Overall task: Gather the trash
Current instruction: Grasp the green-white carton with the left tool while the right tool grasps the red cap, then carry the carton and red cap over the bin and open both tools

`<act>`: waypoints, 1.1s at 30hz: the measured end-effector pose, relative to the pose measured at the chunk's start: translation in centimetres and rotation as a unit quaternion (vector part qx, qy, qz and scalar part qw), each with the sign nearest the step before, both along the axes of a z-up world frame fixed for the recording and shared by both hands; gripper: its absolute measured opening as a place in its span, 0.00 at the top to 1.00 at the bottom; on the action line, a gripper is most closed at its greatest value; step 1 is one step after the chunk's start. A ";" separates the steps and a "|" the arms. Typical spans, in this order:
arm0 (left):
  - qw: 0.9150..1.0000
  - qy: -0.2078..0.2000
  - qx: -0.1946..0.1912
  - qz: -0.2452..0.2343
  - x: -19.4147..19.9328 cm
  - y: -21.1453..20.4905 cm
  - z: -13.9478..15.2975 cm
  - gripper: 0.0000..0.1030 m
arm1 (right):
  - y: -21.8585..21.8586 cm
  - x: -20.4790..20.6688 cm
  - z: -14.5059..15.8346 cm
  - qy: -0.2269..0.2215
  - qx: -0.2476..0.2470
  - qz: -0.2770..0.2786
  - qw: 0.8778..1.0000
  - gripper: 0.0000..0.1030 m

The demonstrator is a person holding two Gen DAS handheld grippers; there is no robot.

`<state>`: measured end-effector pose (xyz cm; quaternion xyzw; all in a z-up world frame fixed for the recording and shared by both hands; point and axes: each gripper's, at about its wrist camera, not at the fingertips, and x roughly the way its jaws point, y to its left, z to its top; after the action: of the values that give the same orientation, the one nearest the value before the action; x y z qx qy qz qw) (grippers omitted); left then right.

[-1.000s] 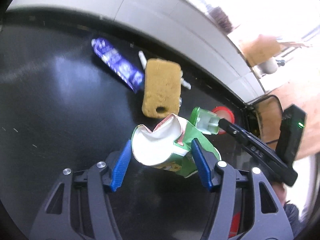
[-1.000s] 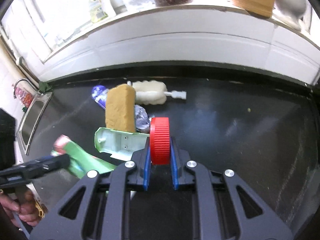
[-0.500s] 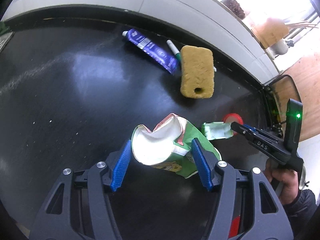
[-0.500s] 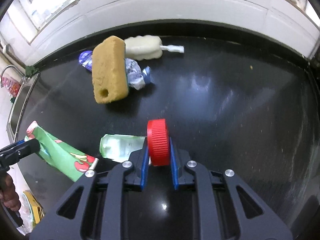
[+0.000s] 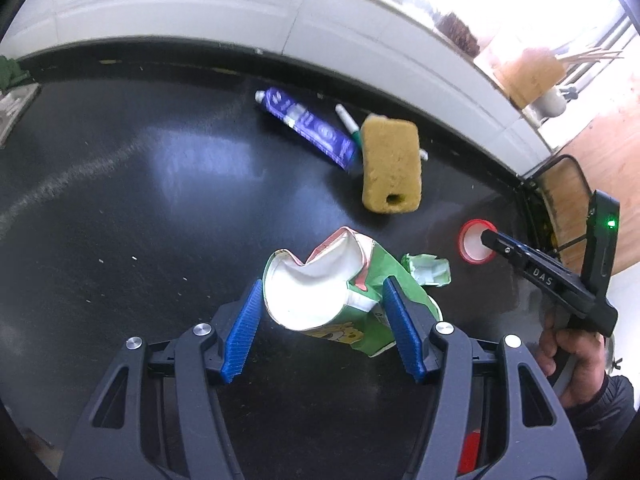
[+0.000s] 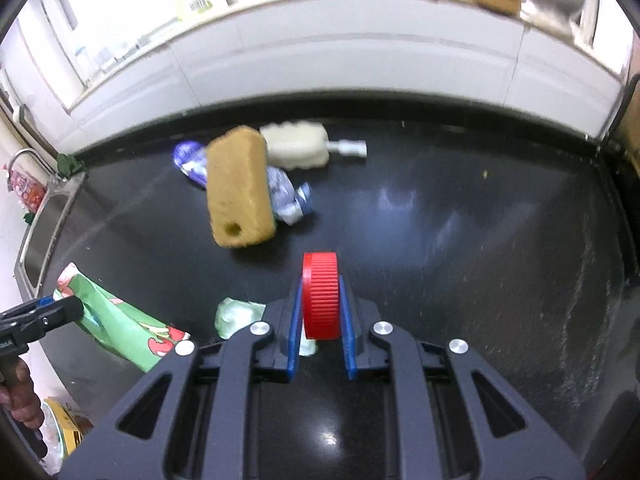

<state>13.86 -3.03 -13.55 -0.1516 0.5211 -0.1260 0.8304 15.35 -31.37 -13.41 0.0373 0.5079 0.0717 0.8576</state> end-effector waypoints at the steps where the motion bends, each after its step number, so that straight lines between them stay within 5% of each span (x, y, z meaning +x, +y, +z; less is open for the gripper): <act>1: 1.000 -0.005 -0.001 0.001 -0.2 0.2 0.5 0.42 | 0.3 -0.2 0.9 -0.009 -0.003 0.002 1.000 0.83; 12: 0.998 -0.052 0.017 0.042 -4.7 5.5 5.0 0.42 | 7.4 -2.2 6.7 -0.047 0.004 0.080 0.996 0.83; 18: 0.990 -0.059 0.059 0.112 -11.1 12.3 5.7 0.42 | 17.8 -4.6 7.2 -0.037 0.023 0.185 0.982 0.83; 23: 0.976 -0.042 0.090 0.193 -19.0 19.3 5.1 0.42 | 29.6 -9.5 5.7 -0.004 0.047 0.304 0.951 0.83; 33: 0.938 0.043 0.123 0.321 -34.7 30.3 0.0 0.42 | 49.0 -22.3 2.1 0.076 0.072 0.493 0.864 0.83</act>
<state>-20.85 27.26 -13.52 -0.2128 0.4917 0.2191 0.8154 -6.91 17.62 -11.33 -0.1504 0.5174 0.5186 0.6639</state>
